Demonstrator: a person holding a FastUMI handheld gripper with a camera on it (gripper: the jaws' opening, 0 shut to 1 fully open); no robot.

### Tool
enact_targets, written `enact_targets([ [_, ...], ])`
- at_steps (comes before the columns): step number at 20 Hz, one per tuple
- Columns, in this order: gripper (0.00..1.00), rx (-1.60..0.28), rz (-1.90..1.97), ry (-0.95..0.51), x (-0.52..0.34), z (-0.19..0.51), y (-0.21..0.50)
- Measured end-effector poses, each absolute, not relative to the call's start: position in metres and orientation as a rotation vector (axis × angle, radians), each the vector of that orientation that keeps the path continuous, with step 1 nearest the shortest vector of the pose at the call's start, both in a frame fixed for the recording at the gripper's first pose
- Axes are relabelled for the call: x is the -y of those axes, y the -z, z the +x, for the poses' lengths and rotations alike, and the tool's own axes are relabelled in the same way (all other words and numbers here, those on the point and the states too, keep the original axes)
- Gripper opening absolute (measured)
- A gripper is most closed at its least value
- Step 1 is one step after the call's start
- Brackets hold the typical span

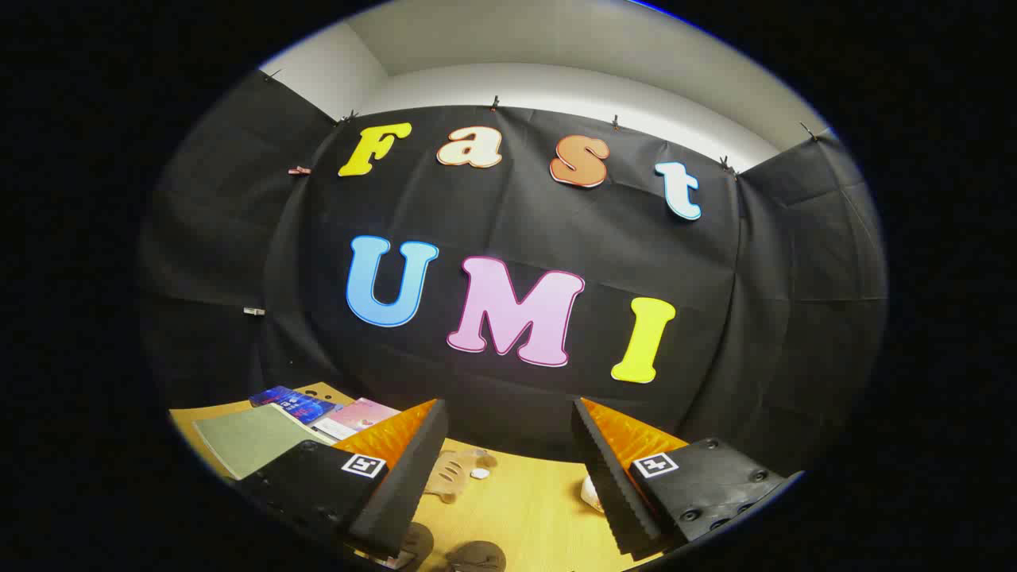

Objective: Open the storage box then place both shoes into the box .Put the left shoe in first, then the right shoe, with the right side of both shoes facing outward in a uniform manner.

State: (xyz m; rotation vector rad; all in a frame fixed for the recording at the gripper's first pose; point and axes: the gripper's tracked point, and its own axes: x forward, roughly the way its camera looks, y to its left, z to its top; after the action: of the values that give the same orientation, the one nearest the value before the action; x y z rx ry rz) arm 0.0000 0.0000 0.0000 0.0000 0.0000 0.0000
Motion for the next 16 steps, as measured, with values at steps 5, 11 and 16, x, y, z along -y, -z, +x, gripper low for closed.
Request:
enact_targets([
  [5,0.97,-0.033,-0.011,0.018,0.001,-0.002,0.010],
  [11,0.97,-0.044,-0.007,0.068,0.007,-0.009,0.012],
  [16,0.97,-0.054,-0.004,0.072,0.005,-0.018,0.015],
])
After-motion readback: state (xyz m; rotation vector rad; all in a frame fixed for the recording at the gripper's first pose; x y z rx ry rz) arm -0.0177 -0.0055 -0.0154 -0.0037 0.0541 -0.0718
